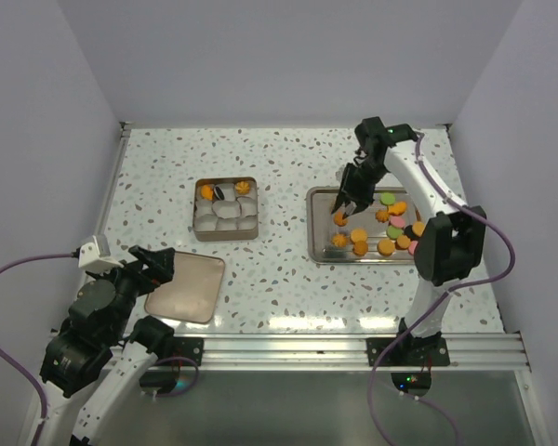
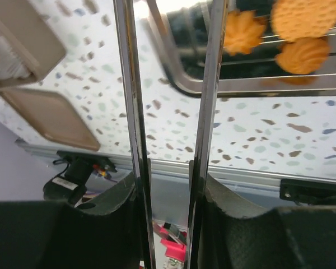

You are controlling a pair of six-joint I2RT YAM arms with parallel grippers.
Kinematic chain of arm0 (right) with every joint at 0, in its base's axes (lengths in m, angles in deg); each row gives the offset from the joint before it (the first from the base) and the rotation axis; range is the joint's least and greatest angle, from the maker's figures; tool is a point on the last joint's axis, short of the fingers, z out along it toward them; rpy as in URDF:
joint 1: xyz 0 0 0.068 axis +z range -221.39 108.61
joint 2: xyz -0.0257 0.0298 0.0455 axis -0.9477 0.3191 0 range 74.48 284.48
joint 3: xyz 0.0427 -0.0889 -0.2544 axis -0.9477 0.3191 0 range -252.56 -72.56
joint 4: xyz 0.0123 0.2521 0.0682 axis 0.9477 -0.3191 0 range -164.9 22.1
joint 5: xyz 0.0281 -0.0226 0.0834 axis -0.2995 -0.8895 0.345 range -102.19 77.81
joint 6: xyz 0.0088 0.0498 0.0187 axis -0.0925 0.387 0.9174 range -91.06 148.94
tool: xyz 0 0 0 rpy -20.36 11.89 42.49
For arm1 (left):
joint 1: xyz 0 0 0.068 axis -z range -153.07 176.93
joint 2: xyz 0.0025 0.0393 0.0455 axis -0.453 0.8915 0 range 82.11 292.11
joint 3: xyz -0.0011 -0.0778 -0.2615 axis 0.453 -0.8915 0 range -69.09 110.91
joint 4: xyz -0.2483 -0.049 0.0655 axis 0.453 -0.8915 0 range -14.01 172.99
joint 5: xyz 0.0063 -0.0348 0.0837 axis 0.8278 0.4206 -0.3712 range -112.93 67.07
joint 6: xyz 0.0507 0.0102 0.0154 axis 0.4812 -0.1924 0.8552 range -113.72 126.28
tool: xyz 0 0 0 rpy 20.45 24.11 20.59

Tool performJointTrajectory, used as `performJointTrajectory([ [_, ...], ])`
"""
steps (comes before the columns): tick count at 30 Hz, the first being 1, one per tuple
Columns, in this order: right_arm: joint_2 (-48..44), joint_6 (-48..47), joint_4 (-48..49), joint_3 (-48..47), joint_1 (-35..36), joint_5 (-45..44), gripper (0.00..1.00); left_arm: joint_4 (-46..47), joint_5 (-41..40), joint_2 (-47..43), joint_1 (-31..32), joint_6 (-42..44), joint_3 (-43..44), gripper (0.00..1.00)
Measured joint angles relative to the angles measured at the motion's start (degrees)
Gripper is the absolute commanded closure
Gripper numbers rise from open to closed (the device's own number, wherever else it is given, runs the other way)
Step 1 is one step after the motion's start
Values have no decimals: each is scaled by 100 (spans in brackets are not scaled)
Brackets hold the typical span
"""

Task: Pack the cookies

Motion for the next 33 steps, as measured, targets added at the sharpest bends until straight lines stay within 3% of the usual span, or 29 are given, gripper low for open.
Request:
performJointTrajectory([
  [16,367,1115,463,-1952,3136,1025,90,2,2,-24,0,7,0,0],
  [33,2131,1591,1338,-2715,3733,1480,91,2,2,-155,2,4,-2,0],
])
